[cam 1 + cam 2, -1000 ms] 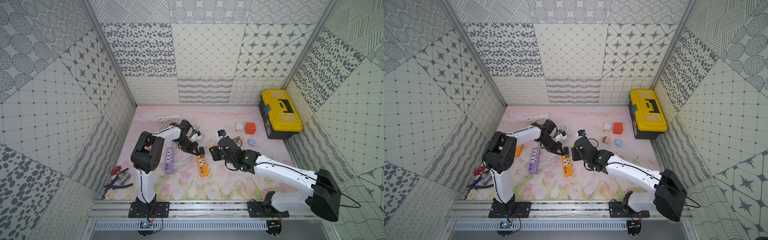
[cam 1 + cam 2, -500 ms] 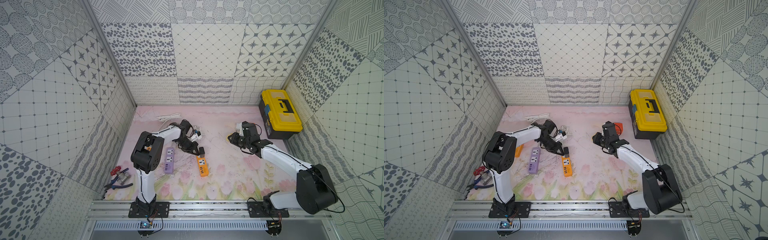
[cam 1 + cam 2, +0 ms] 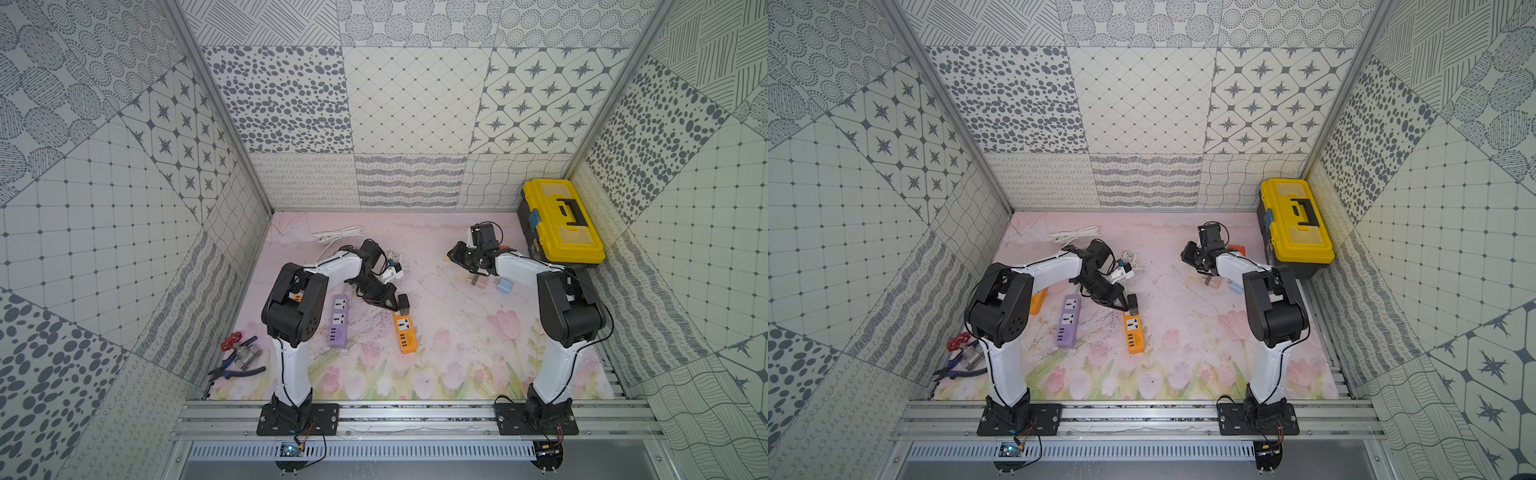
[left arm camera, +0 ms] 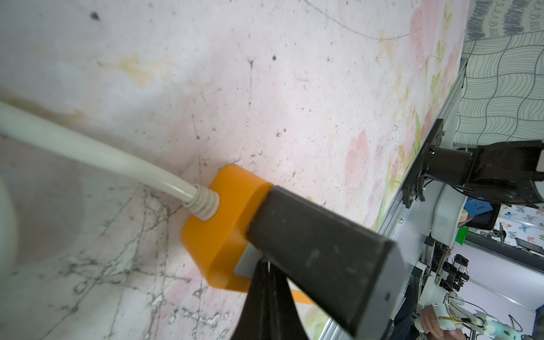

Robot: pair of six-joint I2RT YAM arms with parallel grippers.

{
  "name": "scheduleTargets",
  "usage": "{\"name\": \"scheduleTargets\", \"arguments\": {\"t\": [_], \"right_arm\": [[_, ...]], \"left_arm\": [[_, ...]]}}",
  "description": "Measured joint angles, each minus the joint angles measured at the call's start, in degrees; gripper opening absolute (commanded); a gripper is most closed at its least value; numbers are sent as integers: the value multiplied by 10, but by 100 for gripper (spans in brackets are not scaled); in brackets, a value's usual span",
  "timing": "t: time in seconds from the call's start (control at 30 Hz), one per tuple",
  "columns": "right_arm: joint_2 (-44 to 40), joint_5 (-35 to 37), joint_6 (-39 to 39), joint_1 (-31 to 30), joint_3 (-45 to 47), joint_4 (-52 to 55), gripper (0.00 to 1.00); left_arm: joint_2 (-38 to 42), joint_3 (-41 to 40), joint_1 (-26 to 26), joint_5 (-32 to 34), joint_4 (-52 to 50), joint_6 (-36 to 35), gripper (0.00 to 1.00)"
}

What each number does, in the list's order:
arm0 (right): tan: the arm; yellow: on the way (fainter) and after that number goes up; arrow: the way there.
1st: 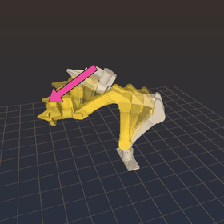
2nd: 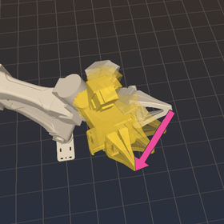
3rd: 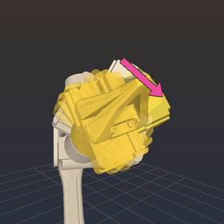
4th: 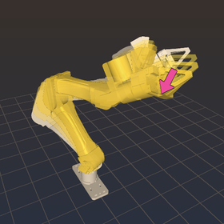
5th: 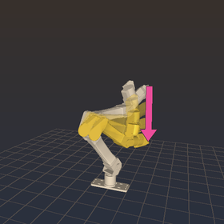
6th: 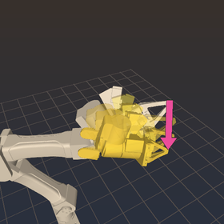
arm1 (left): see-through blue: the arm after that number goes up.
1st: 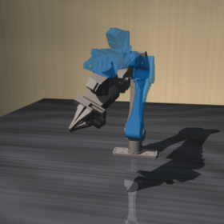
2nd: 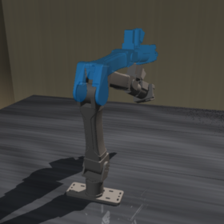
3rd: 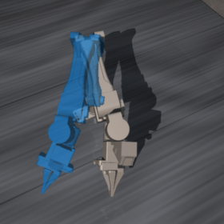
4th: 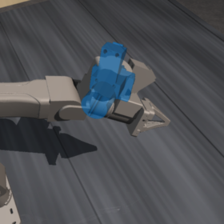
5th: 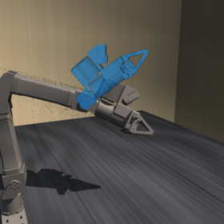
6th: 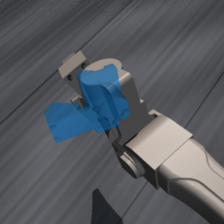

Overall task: Pull the plug off the socket
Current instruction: Place the plug at the center of the board.

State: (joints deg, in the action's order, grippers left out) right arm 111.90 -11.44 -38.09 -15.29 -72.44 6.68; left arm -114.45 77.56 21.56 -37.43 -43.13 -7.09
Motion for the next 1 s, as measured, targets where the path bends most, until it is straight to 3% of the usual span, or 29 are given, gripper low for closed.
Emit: {"name": "scheduleTargets", "arguments": {"t": [0.13,0.43,0.7,1.0], "right_arm": [[31,1,10,0,-33,8,32],[49,17,37,0,-62,42,59],[-4,37,54,-1,-24,66,60],[-170,81,92,-56,30,99,60]], "left_arm": [[-1,0,0,-1,0,0,0],[-2,0,-3,-5,0,0,0],[-2,0,-3,-7,0,0,0],[-2,0,-4,-7,0,0,0]]}}
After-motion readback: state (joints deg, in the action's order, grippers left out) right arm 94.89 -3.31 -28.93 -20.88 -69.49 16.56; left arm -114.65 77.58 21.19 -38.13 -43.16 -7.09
